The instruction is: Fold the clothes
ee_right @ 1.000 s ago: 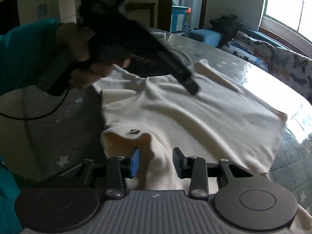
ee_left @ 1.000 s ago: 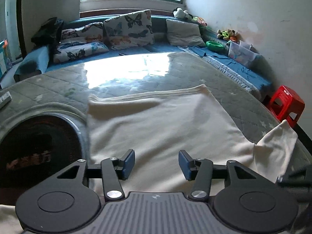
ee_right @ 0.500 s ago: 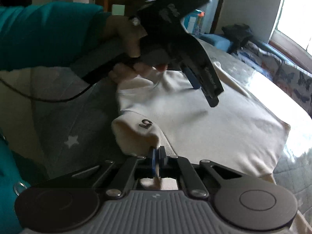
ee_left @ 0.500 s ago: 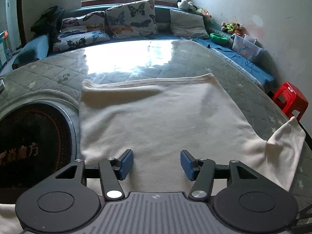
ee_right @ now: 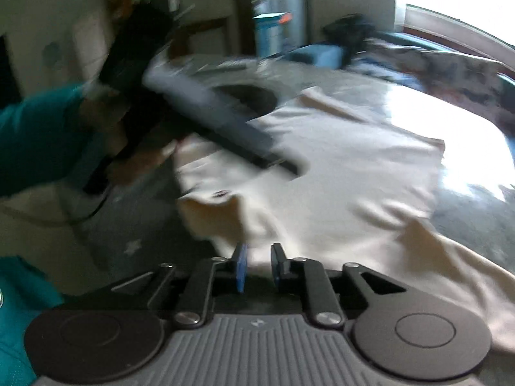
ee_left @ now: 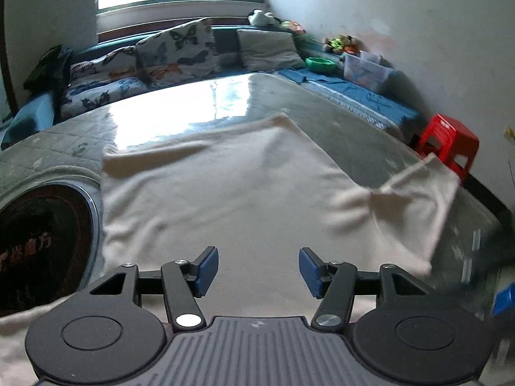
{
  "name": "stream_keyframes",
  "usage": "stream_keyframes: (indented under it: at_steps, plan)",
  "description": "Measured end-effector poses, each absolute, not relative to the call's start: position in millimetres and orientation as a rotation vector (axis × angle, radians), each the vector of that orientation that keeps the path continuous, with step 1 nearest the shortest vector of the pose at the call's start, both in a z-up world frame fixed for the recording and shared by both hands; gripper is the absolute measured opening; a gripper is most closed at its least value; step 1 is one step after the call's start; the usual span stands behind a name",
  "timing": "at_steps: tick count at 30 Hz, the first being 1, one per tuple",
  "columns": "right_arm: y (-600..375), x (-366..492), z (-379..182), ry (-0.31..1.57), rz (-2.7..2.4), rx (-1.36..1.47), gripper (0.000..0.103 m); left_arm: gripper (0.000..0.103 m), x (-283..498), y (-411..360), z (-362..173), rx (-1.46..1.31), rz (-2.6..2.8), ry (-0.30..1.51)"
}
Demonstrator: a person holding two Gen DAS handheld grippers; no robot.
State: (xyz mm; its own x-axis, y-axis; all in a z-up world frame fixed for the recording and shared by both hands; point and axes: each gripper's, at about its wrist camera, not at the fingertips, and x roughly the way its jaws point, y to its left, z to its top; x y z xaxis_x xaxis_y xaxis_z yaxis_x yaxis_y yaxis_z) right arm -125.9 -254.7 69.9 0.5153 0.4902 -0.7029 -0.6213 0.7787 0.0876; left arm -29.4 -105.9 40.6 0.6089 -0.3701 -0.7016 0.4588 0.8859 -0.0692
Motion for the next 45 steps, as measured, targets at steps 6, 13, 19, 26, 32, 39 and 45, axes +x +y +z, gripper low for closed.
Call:
stream_keyframes:
  at_steps: [6, 13, 19, 26, 32, 39, 45]
  plan:
    - [-311, -96, 68, 0.74, 0.436, -0.116, 0.019, 0.059, -47, -110, 29, 0.136, -0.492, 0.802]
    - [-345, -70, 32, 0.775, 0.279, -0.061, 0.019, 0.059, -57, -100, 31, 0.087, -0.459, 0.808]
    - [-354, -76, 29, 0.766, 0.249, -0.049, 0.026, 0.06, -70, -60, 41, -0.01, -0.336, 0.778]
    - [-353, -78, 29, 0.763, 0.252, -0.049, 0.033, 0.061, -74, 31, 42, -0.133, -0.014, 0.798]
    - [-349, -78, 29, 0.763, 0.259, -0.052, 0.044, 0.059, -69, 80, 33, -0.161, 0.165, 0.817]
    - [-348, -77, 29, 0.764, 0.261, -0.057, 0.046, 0.058, -44, 94, 22, 0.006, 0.288, 0.806]
    - [-348, -77, 28, 0.762, 0.263, -0.055, 0.047, 0.06, -33, 116, 20, 0.062, 0.385, 0.801]
